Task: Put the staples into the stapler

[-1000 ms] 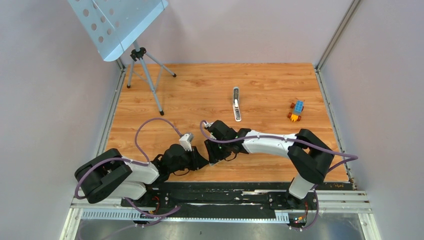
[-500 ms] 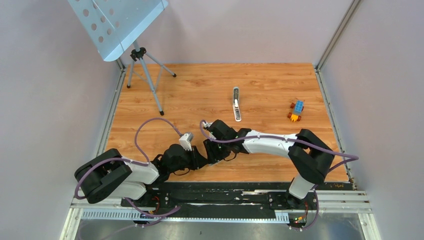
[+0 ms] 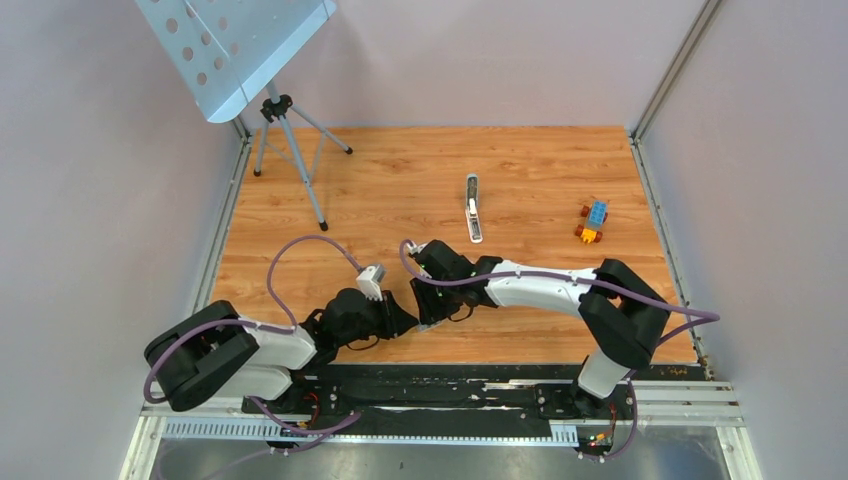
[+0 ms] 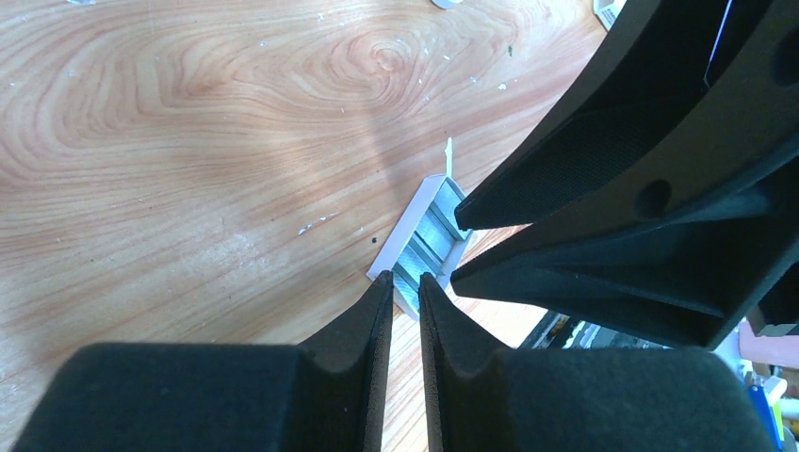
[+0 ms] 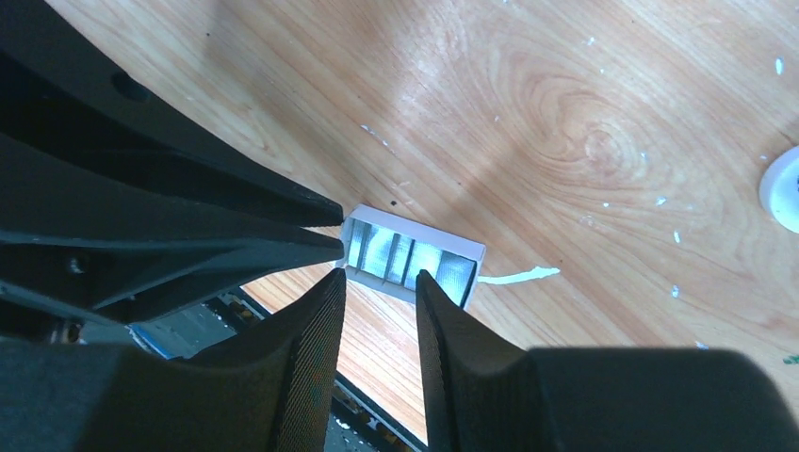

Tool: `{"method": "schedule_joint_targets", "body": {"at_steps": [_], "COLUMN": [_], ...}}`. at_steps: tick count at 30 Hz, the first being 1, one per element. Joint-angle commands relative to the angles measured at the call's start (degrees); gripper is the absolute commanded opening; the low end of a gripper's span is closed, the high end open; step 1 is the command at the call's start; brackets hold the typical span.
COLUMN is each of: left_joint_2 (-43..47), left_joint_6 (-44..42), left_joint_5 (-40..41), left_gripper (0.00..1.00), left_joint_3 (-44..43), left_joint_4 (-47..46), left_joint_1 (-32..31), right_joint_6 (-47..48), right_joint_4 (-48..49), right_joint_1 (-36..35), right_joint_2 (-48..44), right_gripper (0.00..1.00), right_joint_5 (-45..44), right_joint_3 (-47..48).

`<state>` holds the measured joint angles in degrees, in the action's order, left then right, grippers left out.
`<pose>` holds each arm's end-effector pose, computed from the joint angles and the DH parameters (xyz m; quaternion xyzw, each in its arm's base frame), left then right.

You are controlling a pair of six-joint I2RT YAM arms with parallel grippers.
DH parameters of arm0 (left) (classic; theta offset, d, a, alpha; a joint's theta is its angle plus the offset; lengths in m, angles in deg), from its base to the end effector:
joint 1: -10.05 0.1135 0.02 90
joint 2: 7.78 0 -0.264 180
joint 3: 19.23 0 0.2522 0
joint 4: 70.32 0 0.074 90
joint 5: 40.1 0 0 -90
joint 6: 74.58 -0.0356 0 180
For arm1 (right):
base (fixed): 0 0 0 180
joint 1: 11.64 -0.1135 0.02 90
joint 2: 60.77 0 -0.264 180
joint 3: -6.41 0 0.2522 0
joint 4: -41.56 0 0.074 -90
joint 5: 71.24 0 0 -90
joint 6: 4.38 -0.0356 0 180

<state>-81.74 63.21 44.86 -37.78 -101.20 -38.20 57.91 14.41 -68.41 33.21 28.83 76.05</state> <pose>0.1241 -0.1437 0.1142 0.0271 0.8403 -0.4263 0.3339 0.1789 0.2845 0.1876 -0.2640 0.9031 0.2822 0.1875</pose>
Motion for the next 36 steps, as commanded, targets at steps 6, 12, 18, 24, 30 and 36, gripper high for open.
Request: {"method": "schedule_joint_targets", "body": {"at_steps": [6, 12, 18, 24, 30, 36], "left_joint_2": [4.2, 13.4, 26.2, 36.0, 39.3, 37.6], "left_joint_6": [-1.3, -3.2, -4.0, -3.9, -3.8, -4.3], "left_joint_5": [3.1, 8.3, 15.3, 18.8, 20.0, 19.0], "left_gripper": [0.18, 0.21, 0.25, 0.3, 0.3, 0.31], "left_joint_3": [0.9, 0.9, 1.7, 3.1, 3.5, 3.2], "left_joint_4": [3.5, 13.5, 25.0, 31.4, 33.7, 32.0], "left_joint_1": [-0.5, -0.5, -0.5, -0.4, -0.4, -0.4], "right_joint_6": [0.4, 0.8, 1.1, 1.5, 1.6, 1.7], "right_joint_4": [-3.9, -5.4, -8.2, -8.7, -8.8, -9.4], "right_joint_1": [-2.7, -3.7, -4.4, -4.7, -4.9, -5.0], "right_joint_2": [0.9, 2.8, 3.7, 4.8, 6.2, 7.4], "right_gripper": [0.32, 0.23, 0.21, 0.21, 0.21, 0.18], "right_joint_5": [-3.4, -5.7, -9.1, -9.0, -9.3, -9.4], "right_joint_3": [3.4, 4.7, 6.0, 6.9, 7.4, 7.7]}}
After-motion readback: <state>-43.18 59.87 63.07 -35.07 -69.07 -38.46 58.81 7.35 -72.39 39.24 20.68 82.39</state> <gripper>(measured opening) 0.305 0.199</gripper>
